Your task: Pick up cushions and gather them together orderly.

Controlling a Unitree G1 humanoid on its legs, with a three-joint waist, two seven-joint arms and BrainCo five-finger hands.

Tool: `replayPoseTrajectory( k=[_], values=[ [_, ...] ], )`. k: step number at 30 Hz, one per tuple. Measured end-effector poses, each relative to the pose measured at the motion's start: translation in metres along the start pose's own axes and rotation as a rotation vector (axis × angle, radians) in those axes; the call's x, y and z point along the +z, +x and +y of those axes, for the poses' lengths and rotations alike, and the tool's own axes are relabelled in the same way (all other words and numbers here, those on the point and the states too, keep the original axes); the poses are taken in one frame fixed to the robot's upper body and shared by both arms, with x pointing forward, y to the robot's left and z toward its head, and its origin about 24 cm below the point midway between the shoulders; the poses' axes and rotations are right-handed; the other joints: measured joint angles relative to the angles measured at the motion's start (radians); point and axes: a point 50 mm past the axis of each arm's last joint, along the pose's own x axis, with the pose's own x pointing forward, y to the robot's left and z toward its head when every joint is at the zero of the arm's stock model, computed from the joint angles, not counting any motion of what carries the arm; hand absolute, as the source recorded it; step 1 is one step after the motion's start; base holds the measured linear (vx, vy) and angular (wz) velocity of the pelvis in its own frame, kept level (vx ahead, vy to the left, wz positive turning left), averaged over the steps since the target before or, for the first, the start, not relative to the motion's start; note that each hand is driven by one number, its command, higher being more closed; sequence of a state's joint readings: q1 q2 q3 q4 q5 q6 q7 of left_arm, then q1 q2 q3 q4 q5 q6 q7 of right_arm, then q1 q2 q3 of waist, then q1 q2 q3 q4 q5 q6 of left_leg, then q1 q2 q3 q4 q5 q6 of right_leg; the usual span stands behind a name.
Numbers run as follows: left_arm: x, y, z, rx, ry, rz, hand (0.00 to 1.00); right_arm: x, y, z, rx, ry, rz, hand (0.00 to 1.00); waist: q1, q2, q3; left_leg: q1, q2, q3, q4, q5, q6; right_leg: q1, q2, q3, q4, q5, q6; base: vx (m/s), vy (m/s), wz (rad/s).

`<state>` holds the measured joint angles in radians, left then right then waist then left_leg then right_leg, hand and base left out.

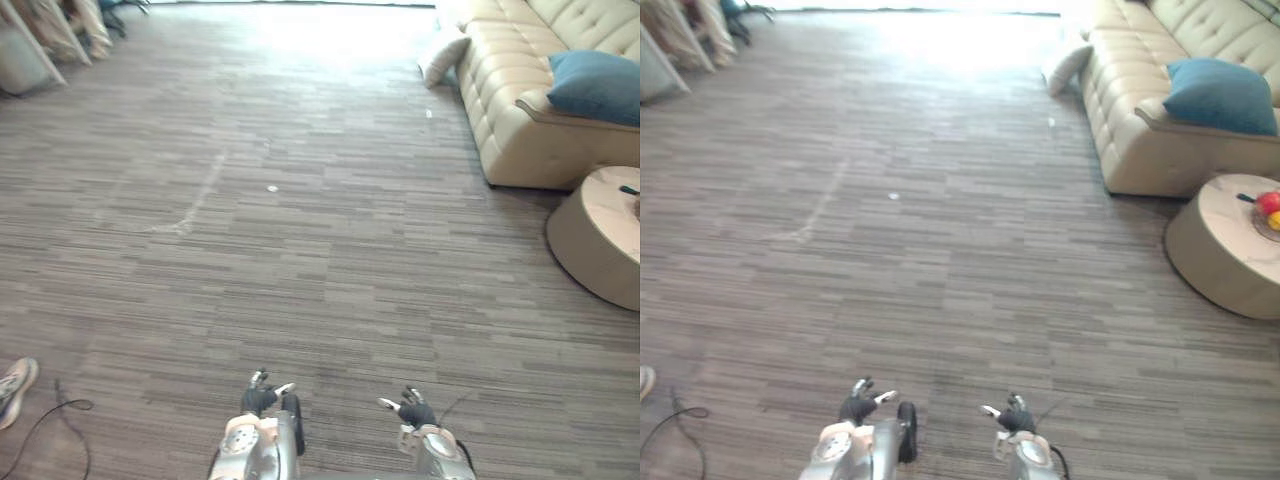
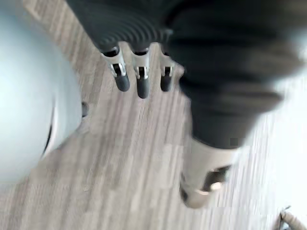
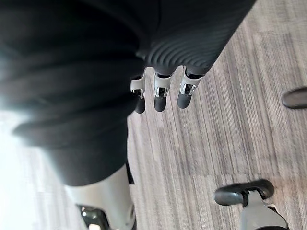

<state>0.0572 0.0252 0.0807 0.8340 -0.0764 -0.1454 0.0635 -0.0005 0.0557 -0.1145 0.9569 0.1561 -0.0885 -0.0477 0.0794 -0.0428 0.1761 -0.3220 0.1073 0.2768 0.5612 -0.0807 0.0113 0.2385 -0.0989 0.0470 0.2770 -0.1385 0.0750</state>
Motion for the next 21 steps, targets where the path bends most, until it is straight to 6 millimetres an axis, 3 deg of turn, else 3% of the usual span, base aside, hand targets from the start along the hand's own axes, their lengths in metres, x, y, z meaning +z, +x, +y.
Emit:
replayPoseTrajectory(
  k=[1,2,3,4,5,8,10,12,13,14,15,17,18,19,20,21],
  values=[
    [-0.003,-0.001,0.0,0.0,-0.001,0.007,0.0,-0.008,-0.003,-0.002,-0.008,0.005,0.019,0.0,-0.007,0.0,-0.012,0.031,-0.015,-0.007,-0.029,-0.012,-0.002,-0.033,-0.004,0.002,0.092,0.011,0.004,0.42,0.256,-0.75],
    [-0.009,-0.004,0.0,0.001,-0.001,0.027,0.0,-0.01,-0.004,-0.011,-0.027,-0.007,0.021,0.0,-0.012,0.012,-0.025,0.084,-0.016,0.001,-0.091,-0.043,0.027,-0.102,-0.006,0.0,0.262,0.045,0.035,0.41,0.251,-0.45],
    [-0.018,-0.008,0.002,-0.002,0.016,0.056,0.0,-0.014,-0.006,-0.012,-0.025,-0.006,0.03,0.0,-0.028,0.019,-0.033,0.188,-0.046,-0.004,-0.163,-0.162,0.005,-0.235,-0.038,-0.008,0.566,0.084,0.047,0.53,0.242,-0.36],
    [-0.018,-0.006,0.004,0.001,0.022,0.066,0.0,-0.008,-0.005,-0.009,-0.016,-0.003,0.007,0.0,-0.034,-0.011,-0.03,0.229,-0.068,0.003,-0.171,-0.182,0.013,-0.326,-0.061,-0.025,0.704,0.02,0.021,0.55,0.166,-0.1],
    [-0.017,-0.005,0.003,-0.001,0.023,0.069,0.0,-0.006,-0.005,-0.01,-0.017,-0.002,-0.004,0.0,-0.036,-0.009,-0.027,0.258,-0.069,0.003,-0.178,-0.2,0.013,-0.376,-0.06,-0.051,0.739,-0.01,0.01,0.45,0.101,-0.1],
    [-0.022,-0.005,-0.001,0.001,0.021,0.102,0.0,0.0,-0.006,-0.015,-0.027,0.002,-0.037,0.0,-0.046,0.009,-0.014,0.43,-0.062,-0.008,-0.284,-0.244,0.01,-0.526,-0.048,-0.219,0.662,-0.115,-0.023,0.48,0.049,0.05],
    [-0.026,-0.005,-0.004,-0.004,0.02,0.123,0.0,0.003,-0.005,-0.017,-0.033,0.004,-0.047,0.0,-0.069,0.012,-0.013,0.506,-0.057,-0.027,-0.344,-0.253,0.004,-0.571,-0.033,-0.287,0.484,-0.119,-0.029,0.52,-0.015,0.5],
    [-0.026,-0.004,-0.008,-0.013,0.017,0.133,0.0,0.009,-0.004,-0.022,-0.05,0.021,-0.067,0.0,-0.086,0.013,-0.01,0.614,-0.053,-0.049,-0.42,-0.27,-0.022,-0.62,0.001,-0.296,0.149,-0.003,-0.022,0.69,-0.11,0.58],
    [-0.027,-0.004,-0.008,-0.014,0.016,0.133,0.0,0.009,-0.004,-0.022,-0.051,0.02,-0.067,0.0,-0.086,0.013,-0.01,0.63,-0.057,-0.057,-0.426,-0.272,-0.024,-0.622,0.006,-0.287,0.107,0.014,-0.023,0.73,-0.161,0.63],
    [-0.032,-0.006,-0.008,-0.013,0.012,0.153,0.0,0.01,-0.004,-0.025,-0.057,0.015,-0.069,0.0,-0.098,0.019,-0.011,0.68,-0.054,-0.108,-0.426,-0.271,-0.025,-0.62,0.017,-0.246,0.122,0.121,-0.093,0.78,-0.183,0.62],
    [-0.034,-0.007,-0.012,-0.017,0.001,0.161,0.0,0.012,-0.003,-0.029,-0.063,0.005,-0.074,0.0,-0.103,0.04,-0.019,0.689,-0.028,-0.135,-0.404,-0.27,-0.027,-0.621,0.026,-0.257,0.179,0.1,-0.12,0.77,-0.178,0.64],
    [-0.033,-0.008,-0.018,-0.035,-0.013,0.157,0.0,0.017,-0.002,-0.034,-0.073,-0.008,-0.088,0.0,-0.088,0.074,-0.015,0.658,0.002,-0.164,-0.283,-0.229,-0.09,-0.617,0.024,-0.282,0.27,0.01,-0.141,0.66,-0.176,0.29],
    [-0.033,-0.008,-0.021,-0.039,-0.036,0.157,0.0,0.021,-0.001,-0.034,-0.071,-0.015,-0.094,0.0,-0.092,0.093,-0.004,0.564,0.022,-0.205,-0.041,-0.152,-0.123,-0.564,0.036,-0.294,0.27,-0.045,-0.143,0.87,-0.236,0.12],
    [-0.031,-0.007,-0.021,-0.027,-0.065,0.151,0.0,0.023,-0.001,-0.033,-0.067,-0.022,-0.096,0.0,-0.088,0.111,0.011,0.438,0.048,-0.247,0.239,-0.008,-0.185,-0.478,0.059,-0.297,0.213,-0.072,-0.149,0.86,-0.207,0.0],
    [-0.031,-0.007,-0.021,-0.026,-0.068,0.147,0.0,0.021,0.0,-0.032,-0.063,-0.023,-0.089,0.0,-0.084,0.111,0.018,0.396,0.061,-0.241,0.342,-0.008,-0.189,-0.442,0.073,-0.292,0.191,-0.08,-0.153,0.69,-0.089,-0.34],
    [-0.023,-0.005,-0.017,-0.01,-0.083,0.112,0.0,0.017,0.0,-0.021,-0.036,-0.02,-0.072,0.0,-0.072,0.11,0.036,0.298,0.098,-0.197,0.537,-0.056,-0.147,-0.31,0.098,-0.269,0.117,-0.1,-0.16,0.65,-0.051,-0.4]
  ],
)
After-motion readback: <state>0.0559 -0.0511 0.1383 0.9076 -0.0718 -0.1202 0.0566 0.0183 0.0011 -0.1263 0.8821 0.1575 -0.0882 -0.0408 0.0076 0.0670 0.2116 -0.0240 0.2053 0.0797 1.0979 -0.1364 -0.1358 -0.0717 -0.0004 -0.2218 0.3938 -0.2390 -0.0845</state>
